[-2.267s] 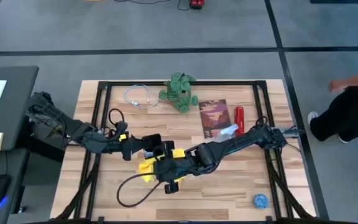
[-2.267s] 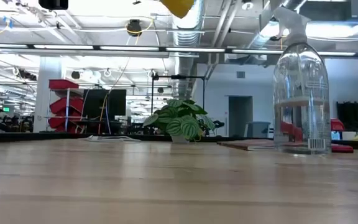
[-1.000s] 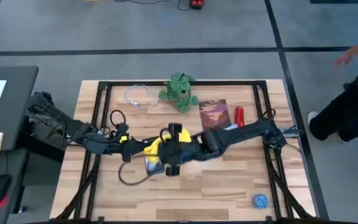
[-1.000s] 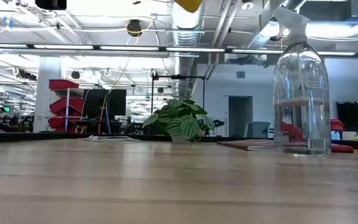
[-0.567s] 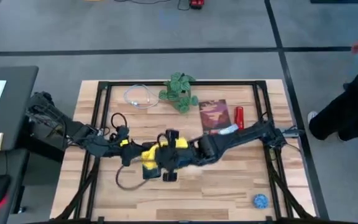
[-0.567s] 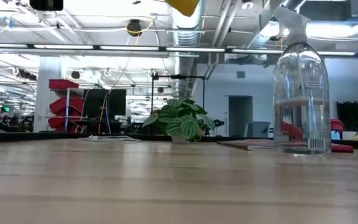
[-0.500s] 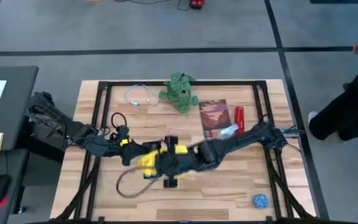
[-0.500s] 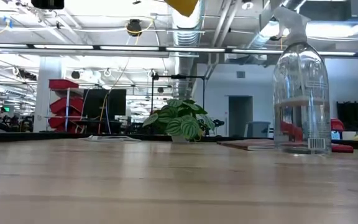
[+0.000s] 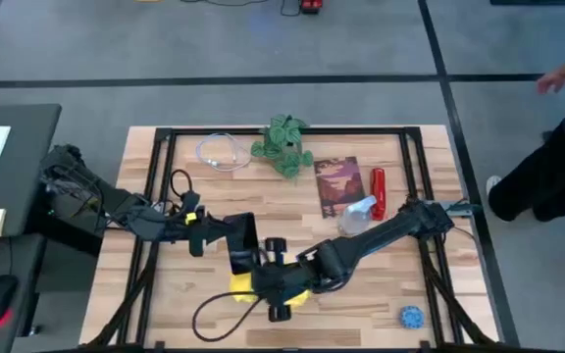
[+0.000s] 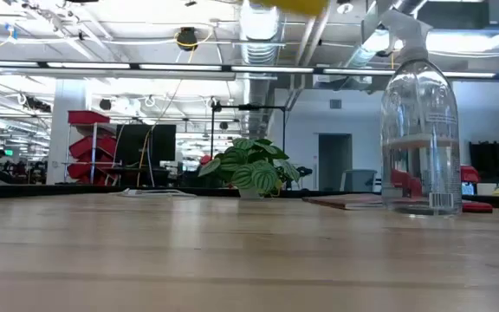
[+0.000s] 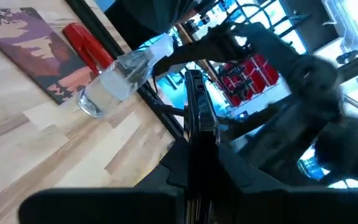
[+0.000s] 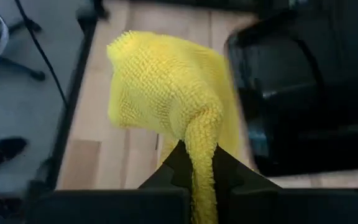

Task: Apply microfiber cloth
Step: Wipe the back of the cellphone with the yellow microfiber cloth

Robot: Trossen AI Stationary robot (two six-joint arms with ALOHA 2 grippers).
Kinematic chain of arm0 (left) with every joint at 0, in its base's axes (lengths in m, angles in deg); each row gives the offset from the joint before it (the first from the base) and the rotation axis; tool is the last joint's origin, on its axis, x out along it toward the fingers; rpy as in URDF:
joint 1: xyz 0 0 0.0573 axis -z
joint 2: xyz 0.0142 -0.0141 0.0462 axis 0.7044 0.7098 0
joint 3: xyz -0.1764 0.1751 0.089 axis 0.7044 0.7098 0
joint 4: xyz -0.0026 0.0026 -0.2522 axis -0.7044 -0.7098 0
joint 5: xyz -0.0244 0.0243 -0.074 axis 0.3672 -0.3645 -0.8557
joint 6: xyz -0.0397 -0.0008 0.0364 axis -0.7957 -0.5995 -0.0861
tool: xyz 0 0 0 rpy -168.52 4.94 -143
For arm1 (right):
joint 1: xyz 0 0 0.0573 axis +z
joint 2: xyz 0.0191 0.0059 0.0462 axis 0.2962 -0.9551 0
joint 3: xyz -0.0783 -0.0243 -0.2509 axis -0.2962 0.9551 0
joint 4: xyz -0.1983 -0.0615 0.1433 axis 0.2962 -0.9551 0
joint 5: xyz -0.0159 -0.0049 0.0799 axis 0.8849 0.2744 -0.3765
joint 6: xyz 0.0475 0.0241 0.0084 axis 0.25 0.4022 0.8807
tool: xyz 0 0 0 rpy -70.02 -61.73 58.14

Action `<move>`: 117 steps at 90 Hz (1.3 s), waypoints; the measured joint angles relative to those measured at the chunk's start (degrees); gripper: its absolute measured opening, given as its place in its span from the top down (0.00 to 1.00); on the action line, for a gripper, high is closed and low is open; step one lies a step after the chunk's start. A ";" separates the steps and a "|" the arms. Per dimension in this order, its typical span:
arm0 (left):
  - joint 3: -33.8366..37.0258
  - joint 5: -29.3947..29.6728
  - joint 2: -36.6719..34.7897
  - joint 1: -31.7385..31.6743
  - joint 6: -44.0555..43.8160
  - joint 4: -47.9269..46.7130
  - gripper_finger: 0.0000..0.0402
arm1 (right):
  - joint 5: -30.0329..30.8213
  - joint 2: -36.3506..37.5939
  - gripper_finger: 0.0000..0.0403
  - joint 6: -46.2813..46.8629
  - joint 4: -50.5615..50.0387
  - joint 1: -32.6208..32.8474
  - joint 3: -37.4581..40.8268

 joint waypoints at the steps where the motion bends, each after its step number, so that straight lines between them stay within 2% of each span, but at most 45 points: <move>1: 0.00 -0.01 0.01 0.00 0.01 -0.02 0.97 | -0.15 0.36 1.00 0.00 0.16 0.01 -0.03; 14: 0.02 0.06 0.03 0.00 0.03 -0.23 0.97 | -0.47 4.25 1.00 -1.73 2.87 0.28 -0.08; 29: 0.08 0.07 0.05 0.00 -0.02 -0.32 0.97 | 11.54 5.15 1.00 -11.59 7.82 -1.15 -0.08; 42: 0.09 0.10 0.08 0.00 -0.43 -0.23 0.97 | 13.68 3.19 1.00 -17.33 10.06 -4.56 -0.13; 49: 0.11 0.23 0.08 0.00 -0.34 0.09 0.97 | 11.42 1.18 1.00 -18.04 10.37 -6.32 -0.11; 58: 0.42 0.27 0.26 0.00 0.77 0.28 0.97 | 5.62 -0.36 1.00 -16.54 9.47 -7.04 -0.13; 64: 0.42 0.13 0.22 0.00 1.45 1.41 0.97 | 1.73 -1.17 1.00 -14.28 9.33 -6.85 -0.28; 80: 0.41 2.12 0.19 -0.04 3.04 2.09 0.97 | -3.63 -5.08 1.00 -9.82 4.93 -4.63 -0.17; 103: 0.20 2.61 -0.64 -0.03 2.25 -1.53 0.97 | -6.27 -9.43 1.00 -4.46 -3.29 -2.29 -0.06; 117: 0.02 2.52 -2.57 0.00 1.10 -5.28 0.97 | -9.13 -13.40 1.00 -4.51 0.02 -2.70 0.03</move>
